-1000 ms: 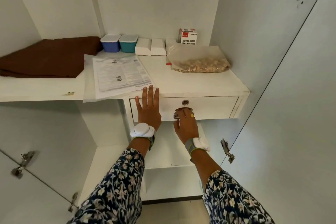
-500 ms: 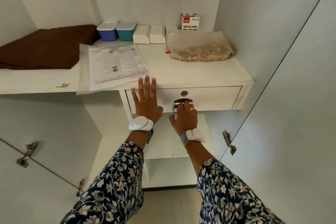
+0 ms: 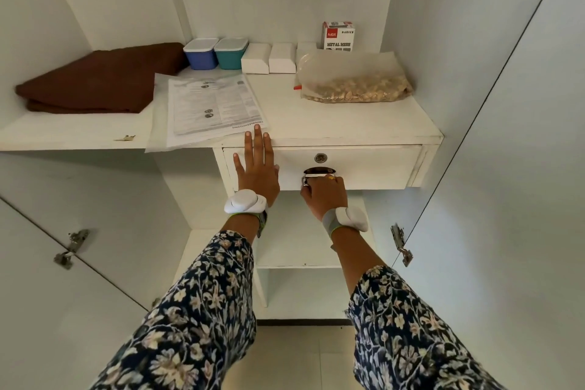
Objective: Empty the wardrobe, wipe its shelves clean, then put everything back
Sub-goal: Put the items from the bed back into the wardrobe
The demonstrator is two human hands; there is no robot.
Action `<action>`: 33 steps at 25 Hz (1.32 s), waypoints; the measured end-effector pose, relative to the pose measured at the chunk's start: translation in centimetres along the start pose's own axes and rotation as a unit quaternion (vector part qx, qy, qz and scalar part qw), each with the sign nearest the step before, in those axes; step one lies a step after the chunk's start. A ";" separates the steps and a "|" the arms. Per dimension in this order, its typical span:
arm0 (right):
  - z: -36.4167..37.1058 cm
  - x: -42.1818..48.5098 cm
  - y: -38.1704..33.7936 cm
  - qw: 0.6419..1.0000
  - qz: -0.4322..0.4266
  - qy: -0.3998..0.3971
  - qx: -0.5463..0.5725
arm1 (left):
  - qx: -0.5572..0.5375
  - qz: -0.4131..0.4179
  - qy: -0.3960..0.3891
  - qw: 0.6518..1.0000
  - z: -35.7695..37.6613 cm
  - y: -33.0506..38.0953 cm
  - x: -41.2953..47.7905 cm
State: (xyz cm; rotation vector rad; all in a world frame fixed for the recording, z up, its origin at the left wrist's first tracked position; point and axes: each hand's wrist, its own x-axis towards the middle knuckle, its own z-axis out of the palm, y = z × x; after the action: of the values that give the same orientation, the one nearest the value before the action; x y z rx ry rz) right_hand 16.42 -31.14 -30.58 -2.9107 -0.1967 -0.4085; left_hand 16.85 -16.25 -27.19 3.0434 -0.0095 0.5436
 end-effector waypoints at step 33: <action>-13.0 -20.6 -7.3 0.996 0.019 0.062 0.060 | -0.099 -0.004 0.014 0.995 -12.1 -1.5 -22.4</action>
State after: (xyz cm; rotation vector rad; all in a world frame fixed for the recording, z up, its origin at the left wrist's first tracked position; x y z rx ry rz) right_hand -7.74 -28.90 -22.86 -2.7558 -0.1429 -0.5508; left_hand -8.29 -14.23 -23.70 2.8428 -0.0465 0.5493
